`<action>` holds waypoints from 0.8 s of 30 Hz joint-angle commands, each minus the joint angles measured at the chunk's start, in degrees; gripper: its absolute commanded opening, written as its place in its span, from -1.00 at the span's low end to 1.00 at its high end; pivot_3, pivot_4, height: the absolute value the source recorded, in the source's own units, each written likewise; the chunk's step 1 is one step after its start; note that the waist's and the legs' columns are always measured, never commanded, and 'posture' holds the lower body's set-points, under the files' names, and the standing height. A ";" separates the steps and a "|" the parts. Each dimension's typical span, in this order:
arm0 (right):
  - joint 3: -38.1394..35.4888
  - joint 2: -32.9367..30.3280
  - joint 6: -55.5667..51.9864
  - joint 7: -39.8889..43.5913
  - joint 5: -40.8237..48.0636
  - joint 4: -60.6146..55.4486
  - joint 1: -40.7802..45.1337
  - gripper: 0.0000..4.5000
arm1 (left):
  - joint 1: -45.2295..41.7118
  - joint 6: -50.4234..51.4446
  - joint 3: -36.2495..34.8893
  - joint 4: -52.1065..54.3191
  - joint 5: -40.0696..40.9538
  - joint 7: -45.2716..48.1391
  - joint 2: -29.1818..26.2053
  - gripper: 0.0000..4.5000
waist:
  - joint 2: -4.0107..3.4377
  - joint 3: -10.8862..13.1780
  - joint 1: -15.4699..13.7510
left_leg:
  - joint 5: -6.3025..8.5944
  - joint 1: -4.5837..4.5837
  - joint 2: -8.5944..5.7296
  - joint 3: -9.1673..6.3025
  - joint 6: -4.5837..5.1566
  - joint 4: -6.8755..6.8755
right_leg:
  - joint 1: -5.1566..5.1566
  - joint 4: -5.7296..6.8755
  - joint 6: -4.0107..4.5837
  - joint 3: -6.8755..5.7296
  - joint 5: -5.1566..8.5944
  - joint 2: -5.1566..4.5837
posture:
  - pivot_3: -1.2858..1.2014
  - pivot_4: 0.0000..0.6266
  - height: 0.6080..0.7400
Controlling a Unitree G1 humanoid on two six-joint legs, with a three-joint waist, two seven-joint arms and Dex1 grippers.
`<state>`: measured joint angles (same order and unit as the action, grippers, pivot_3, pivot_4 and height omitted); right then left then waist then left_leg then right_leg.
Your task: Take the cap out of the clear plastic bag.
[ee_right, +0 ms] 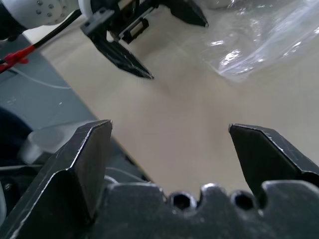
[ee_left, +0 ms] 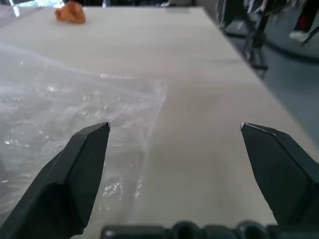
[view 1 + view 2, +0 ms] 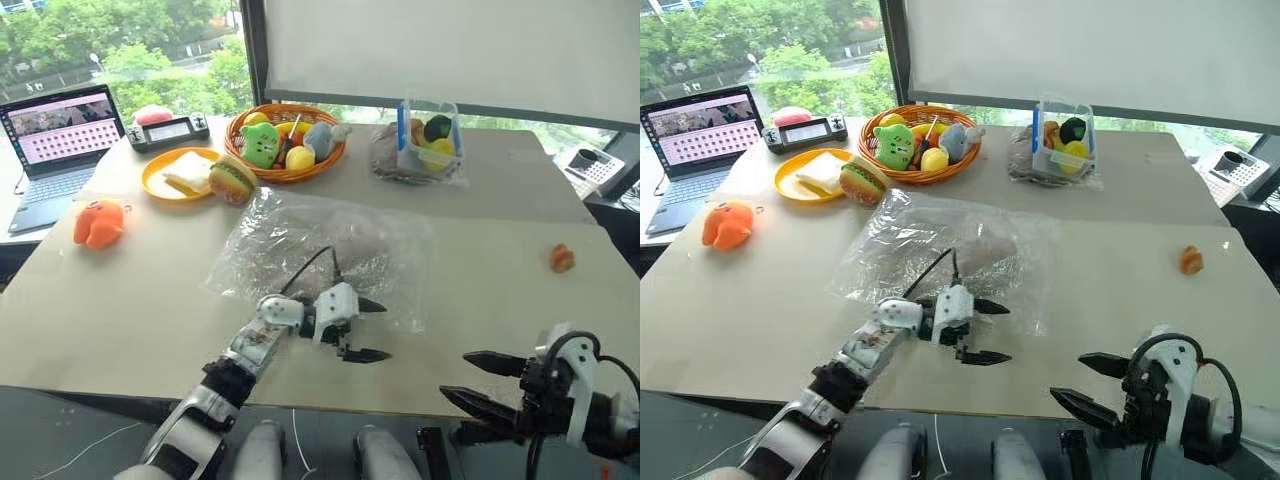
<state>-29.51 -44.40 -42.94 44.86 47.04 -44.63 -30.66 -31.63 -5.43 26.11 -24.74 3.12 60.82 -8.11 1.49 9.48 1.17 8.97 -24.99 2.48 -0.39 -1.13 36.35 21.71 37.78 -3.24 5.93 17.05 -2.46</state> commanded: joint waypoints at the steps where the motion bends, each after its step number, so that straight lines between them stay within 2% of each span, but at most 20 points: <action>1: -0.13 1.63 1.60 -2.59 -0.89 -3.87 -1.04 0.99 | -2.96 -1.65 4.52 -5.53 -9.89 -8.38 2.73 1.00 | -0.03 -0.06 -0.58 | 0.00 -0.01 -0.01 -0.02 0.00 -0.02 | -0.06 -0.09 -0.03 0.00 0.01 -0.01 | 0.03 -0.52 1.00; 3: -0.13 2.12 1.47 -3.25 -0.91 -4.76 -1.45 0.99 | -3.95 -2.58 5.67 -7.29 -13.05 -11.54 3.37 1.00 | -0.01 -0.08 -1.08 | 0.00 -0.03 -0.06 -0.08 0.00 -0.02 | -0.22 -0.30 -0.10 -0.03 0.01 -0.03 | 0.03 -0.52 1.00; 6: -0.61 2.96 1.43 -4.15 -0.49 -6.17 -2.53 0.99 | -5.16 2.43 6.41 -8.81 -15.22 -15.39 6.09 1.00 | 0.01 -0.17 -1.21 | 0.01 -0.03 -0.08 -0.17 0.00 -0.07 | -0.45 -0.69 -0.20 -0.06 -0.04 -0.02 | 0.03 -0.52 1.00; 11: -0.92 3.98 1.91 -5.37 -0.57 -7.22 -3.68 1.00 | -6.48 6.94 6.27 -9.20 -17.19 -19.35 8.11 0.35 | 0.17 -0.36 -1.25 | 0.01 -0.03 -0.20 -0.29 0.00 -0.04 | -0.56 -0.76 -0.25 -0.06 -0.06 -0.08 | 0.03 -0.52 1.00; 15: -0.17 4.54 2.85 -6.01 -2.13 -6.65 -4.06 1.00 | -6.68 8.24 5.99 -8.22 -17.36 -19.81 8.00 -0.28 | 0.21 -0.49 -0.83 | 0.01 -0.02 -0.18 -0.31 -0.01 -0.04 | -0.56 -0.76 -0.12 -0.06 -0.03 -0.07 | 0.03 -0.52 1.00; 20: 2.42 4.75 3.10 -7.00 -3.60 -5.75 -2.59 1.00 | -6.09 8.60 5.99 -5.98 -17.59 -19.46 6.91 -0.95 | 0.27 -0.55 -0.09 | 0.01 0.01 -0.15 -0.30 -0.01 -0.06 | -0.55 -0.76 -0.03 -0.06 -0.03 -0.06 | 0.03 -0.52 1.00; 24: 4.83 4.54 2.99 -7.49 -4.59 -4.71 -0.23 1.00 | -3.46 6.97 6.14 -0.54 -16.24 -16.05 3.35 -0.95 | 0.24 -0.57 0.58 | 0.01 0.02 -0.08 -0.28 -0.01 -0.14 | -0.50 -0.75 -0.07 -0.05 -0.09 -0.02 | 0.03 -0.52 1.00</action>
<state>-24.88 -39.78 -41.45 37.61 42.93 -49.30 -31.63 -36.77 0.63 32.47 -25.65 -12.13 43.70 -2.47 1.73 8.92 1.75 8.97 -24.95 2.40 -0.66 -1.13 36.14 21.21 37.03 -3.35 5.87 16.94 -2.48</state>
